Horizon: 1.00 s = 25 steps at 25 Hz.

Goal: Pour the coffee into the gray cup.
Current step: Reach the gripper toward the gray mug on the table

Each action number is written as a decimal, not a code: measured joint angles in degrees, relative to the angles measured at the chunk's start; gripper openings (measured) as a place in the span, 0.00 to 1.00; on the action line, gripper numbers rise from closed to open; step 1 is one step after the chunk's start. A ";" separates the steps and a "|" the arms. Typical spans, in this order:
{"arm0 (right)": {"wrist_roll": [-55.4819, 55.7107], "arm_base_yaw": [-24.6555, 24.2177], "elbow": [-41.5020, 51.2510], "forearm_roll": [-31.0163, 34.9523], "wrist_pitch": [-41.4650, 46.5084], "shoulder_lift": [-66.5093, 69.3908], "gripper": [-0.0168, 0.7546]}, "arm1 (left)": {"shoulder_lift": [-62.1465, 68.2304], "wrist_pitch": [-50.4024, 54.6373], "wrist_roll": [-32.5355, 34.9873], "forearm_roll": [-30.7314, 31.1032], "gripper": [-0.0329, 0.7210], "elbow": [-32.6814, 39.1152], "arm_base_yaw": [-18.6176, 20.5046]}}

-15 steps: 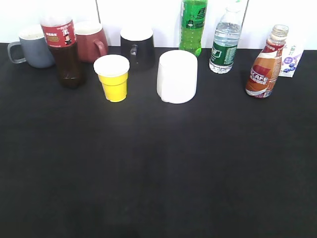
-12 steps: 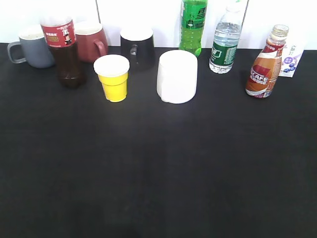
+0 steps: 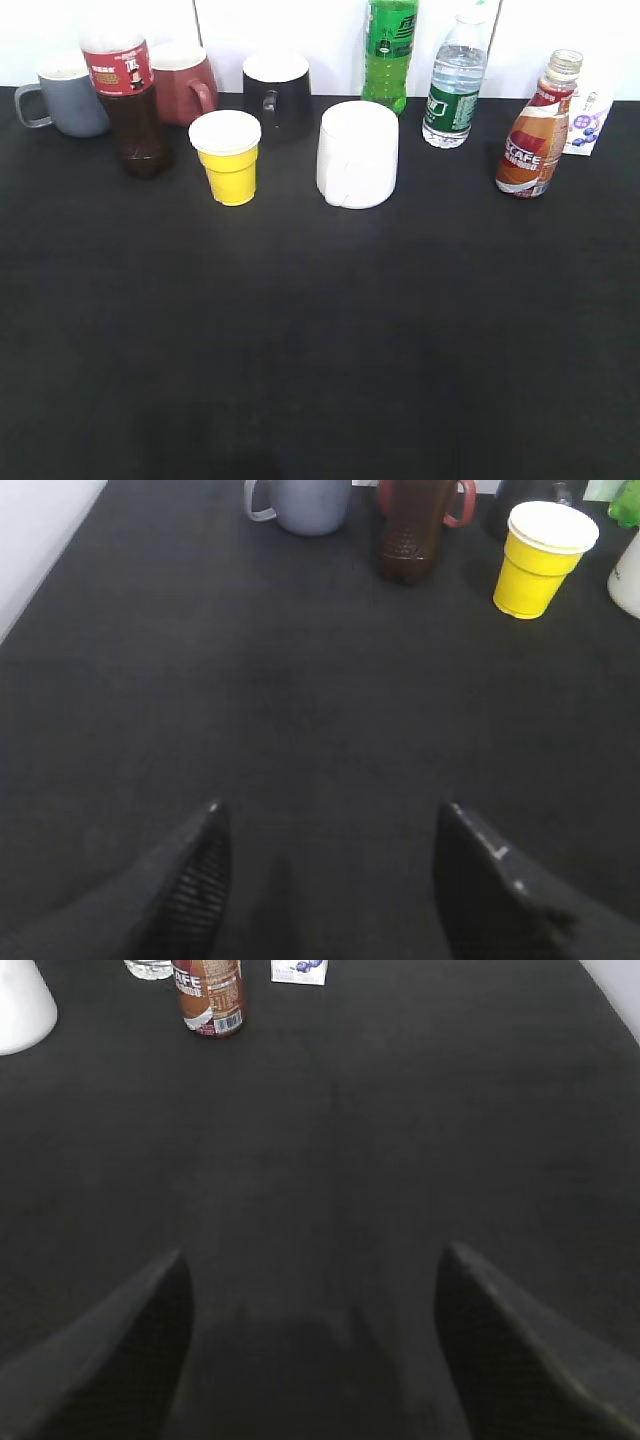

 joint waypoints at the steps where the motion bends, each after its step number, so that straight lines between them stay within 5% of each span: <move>1: 0.00 0.00 0.00 0.00 0.00 0.00 0.79 | 0.00 -0.06 0.00 0.00 0.68 0.00 0.00; 3: 0.00 0.00 0.00 0.00 0.00 0.00 0.79 | 0.00 -3.23 0.00 -0.07 0.68 -1.18 0.00; 9: 0.00 0.00 0.00 0.00 0.00 0.00 0.79 | 5.95 -34.76 0.00 4.62 0.68 -2.07 0.00; 20: 0.00 0.00 0.00 0.00 0.00 0.00 0.79 | 57.84 -72.47 0.00 4.71 0.68 -2.07 0.00; 25: 0.00 0.00 0.00 0.00 0.00 0.00 0.79 | 80.86 -100.02 0.00 4.66 0.68 -2.07 0.00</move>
